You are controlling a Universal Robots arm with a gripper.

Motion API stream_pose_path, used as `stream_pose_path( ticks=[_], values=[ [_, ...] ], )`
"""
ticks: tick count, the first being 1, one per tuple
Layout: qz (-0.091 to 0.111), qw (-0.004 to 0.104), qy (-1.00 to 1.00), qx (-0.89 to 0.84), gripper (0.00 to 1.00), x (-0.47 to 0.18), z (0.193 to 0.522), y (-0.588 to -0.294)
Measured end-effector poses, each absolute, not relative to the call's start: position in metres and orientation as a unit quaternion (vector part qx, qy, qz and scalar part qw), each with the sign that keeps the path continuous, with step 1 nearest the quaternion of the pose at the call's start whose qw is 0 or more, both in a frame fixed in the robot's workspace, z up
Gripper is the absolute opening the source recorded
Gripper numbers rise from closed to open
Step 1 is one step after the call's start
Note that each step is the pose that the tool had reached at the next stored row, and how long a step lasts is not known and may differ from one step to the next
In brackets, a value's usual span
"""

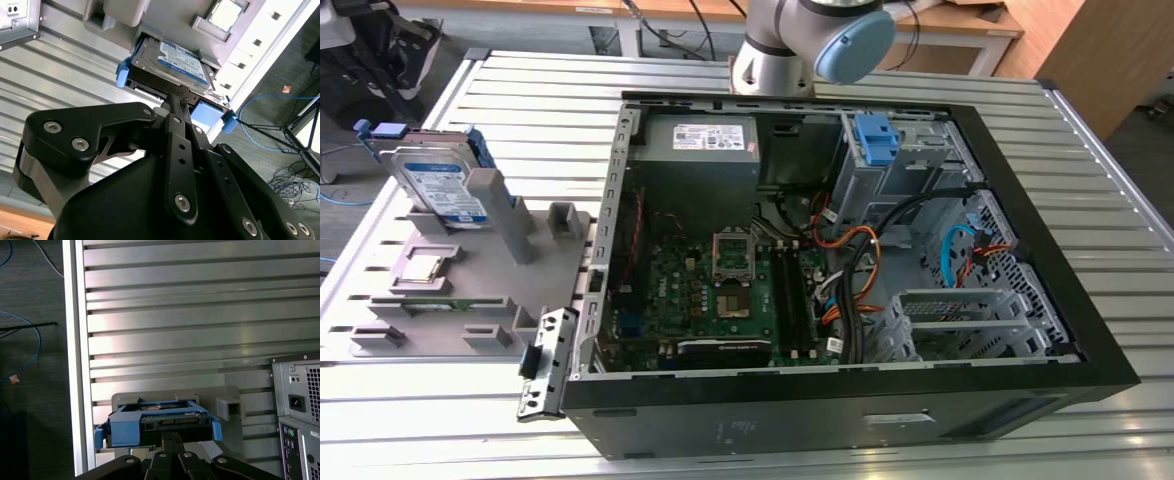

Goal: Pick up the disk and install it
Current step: 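Reach for the disk, then pick up the disk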

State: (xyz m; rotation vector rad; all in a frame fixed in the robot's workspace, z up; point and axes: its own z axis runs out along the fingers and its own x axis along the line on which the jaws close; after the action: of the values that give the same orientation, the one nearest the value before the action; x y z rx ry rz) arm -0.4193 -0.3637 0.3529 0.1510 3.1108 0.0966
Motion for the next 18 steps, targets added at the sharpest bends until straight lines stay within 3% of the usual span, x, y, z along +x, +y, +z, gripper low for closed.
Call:
stream_pose_path(
  ticks=[18],
  values=[
    [0.031,0.012,0.999,0.033,0.11,-0.42,0.3529,-0.3635]
  ],
)
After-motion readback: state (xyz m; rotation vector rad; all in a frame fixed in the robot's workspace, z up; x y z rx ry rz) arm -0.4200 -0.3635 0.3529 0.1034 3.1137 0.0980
